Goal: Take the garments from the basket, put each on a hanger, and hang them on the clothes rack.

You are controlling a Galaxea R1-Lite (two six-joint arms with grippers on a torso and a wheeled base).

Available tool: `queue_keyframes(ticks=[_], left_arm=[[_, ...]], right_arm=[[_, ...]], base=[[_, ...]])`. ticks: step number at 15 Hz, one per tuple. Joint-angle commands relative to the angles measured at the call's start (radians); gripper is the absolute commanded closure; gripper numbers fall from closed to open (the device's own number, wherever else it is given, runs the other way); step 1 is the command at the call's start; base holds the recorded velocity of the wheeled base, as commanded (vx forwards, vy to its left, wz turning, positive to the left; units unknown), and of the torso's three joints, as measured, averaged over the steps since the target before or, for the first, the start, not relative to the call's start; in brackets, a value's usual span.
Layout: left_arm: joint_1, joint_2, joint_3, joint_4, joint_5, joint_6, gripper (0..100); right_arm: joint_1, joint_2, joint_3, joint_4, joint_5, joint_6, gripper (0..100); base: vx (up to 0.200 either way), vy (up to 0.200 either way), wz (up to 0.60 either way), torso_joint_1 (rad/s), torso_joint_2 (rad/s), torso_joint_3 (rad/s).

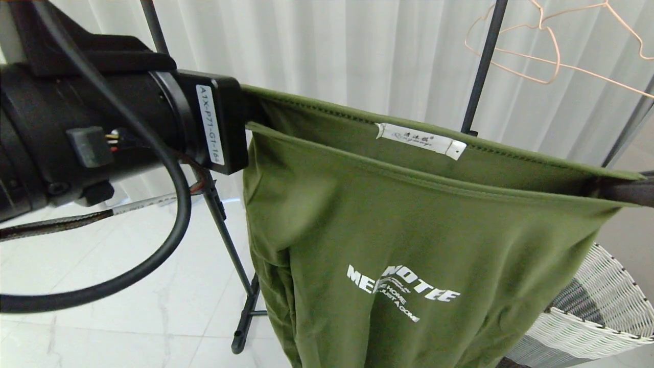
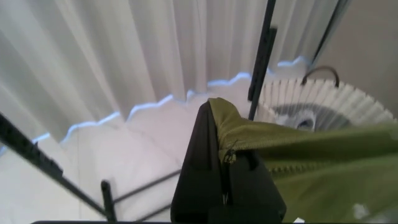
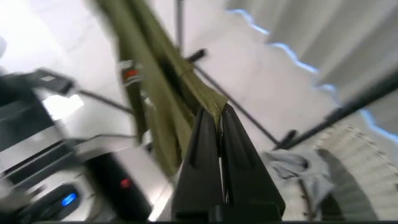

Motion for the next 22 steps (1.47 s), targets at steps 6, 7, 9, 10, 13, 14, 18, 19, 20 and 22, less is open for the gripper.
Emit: queue_keyframes(ticks=[6, 7, 9, 10, 13, 14, 18, 19, 20, 22], left_arm=[[-0.001, 0.031, 0.011, -0.073, 0.0, 0.009, 100], [-0.001, 0.027, 0.014, -0.071, 0.0, 0.009, 100], [-0.001, 0.014, 0.021, -0.061, 0.0, 0.009, 100], [-0.001, 0.011, 0.026, -0.056, 0.0, 0.009, 100], [-0.002, -0.045, 0.043, 0.081, 0.001, 0.009, 100], [-0.002, -0.073, 0.041, 0.162, 0.0, 0.003, 100], [-0.01, -0.144, 0.07, 0.294, -0.002, -0.029, 100], [-0.025, -0.151, 0.081, 0.294, -0.002, -0.037, 100], [-0.071, -0.173, 0.112, 0.292, -0.002, -0.049, 100], [-0.127, -0.197, 0.15, 0.292, -0.002, -0.062, 100]], right_arm=[[0.192, -0.057, 0.044, 0.024, 0.004, 0.02, 100], [0.191, -0.061, 0.044, 0.025, -0.001, 0.022, 100], [0.189, -0.065, 0.045, 0.025, -0.045, 0.022, 100], [0.189, -0.065, 0.048, 0.024, -0.062, 0.022, 100], [0.162, -0.061, 0.051, 0.024, -0.106, 0.022, 100], [0.129, -0.057, 0.05, 0.021, -0.126, 0.022, 100], [-0.062, -0.009, 0.14, -0.213, -0.152, 0.017, 100], [-0.081, 0.004, 0.148, -0.256, -0.152, 0.017, 100], [-0.094, 0.047, 0.147, -0.34, -0.152, 0.022, 100], [-0.094, 0.11, 0.143, -0.464, -0.151, 0.022, 100]], base=[[0.0, 0.0, 0.0, 0.0, 0.0, 0.0], [0.0, 0.0, 0.0, 0.0, 0.0, 0.0], [0.0, 0.0, 0.0, 0.0, 0.0, 0.0], [0.0, 0.0, 0.0, 0.0, 0.0, 0.0], [0.0, 0.0, 0.0, 0.0, 0.0, 0.0], [0.0, 0.0, 0.0, 0.0, 0.0, 0.0], [0.0, 0.0, 0.0, 0.0, 0.0, 0.0], [0.0, 0.0, 0.0, 0.0, 0.0, 0.0], [0.0, 0.0, 0.0, 0.0, 0.0, 0.0], [0.0, 0.0, 0.0, 0.0, 0.0, 0.0]])
